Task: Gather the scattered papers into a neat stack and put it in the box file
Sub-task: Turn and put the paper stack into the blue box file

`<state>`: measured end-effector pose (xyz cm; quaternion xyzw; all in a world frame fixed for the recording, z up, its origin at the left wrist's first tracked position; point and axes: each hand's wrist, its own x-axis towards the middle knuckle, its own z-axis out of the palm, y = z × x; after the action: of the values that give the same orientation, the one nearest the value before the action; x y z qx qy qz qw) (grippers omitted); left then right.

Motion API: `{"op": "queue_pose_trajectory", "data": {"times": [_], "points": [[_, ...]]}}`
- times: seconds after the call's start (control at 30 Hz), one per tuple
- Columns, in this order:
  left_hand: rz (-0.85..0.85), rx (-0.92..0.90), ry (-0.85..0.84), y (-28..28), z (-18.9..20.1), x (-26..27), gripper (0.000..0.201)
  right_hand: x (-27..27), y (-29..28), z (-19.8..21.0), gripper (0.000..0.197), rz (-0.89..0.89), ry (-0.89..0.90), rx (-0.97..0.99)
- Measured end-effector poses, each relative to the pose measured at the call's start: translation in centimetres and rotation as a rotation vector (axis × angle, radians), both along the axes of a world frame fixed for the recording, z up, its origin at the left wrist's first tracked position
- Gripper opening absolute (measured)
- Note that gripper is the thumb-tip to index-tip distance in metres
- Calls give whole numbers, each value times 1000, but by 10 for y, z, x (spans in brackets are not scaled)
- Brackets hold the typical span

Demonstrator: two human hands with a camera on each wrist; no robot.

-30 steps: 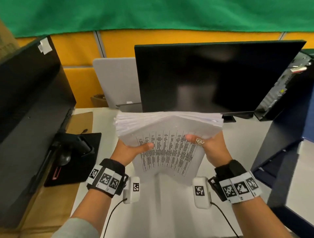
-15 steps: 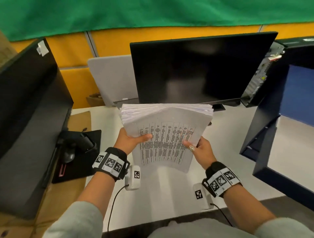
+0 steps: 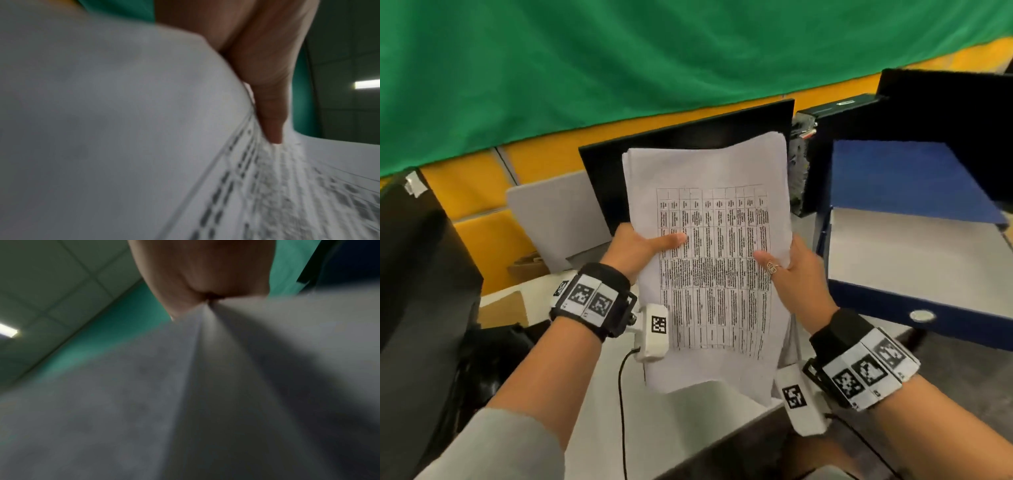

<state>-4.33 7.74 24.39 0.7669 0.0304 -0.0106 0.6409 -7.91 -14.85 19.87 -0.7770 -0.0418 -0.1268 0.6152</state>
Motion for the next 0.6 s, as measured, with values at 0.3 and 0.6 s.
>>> {"op": "queue_pose_trajectory", "data": {"times": [0.3,0.6], "points": [[-353,148,81,-96,22,-7,27,-26,-115,35,33,-213,179,50],[-589,433,143,-169,22,-24,70,-50,-192,23,53,-274,659,-161]]}}
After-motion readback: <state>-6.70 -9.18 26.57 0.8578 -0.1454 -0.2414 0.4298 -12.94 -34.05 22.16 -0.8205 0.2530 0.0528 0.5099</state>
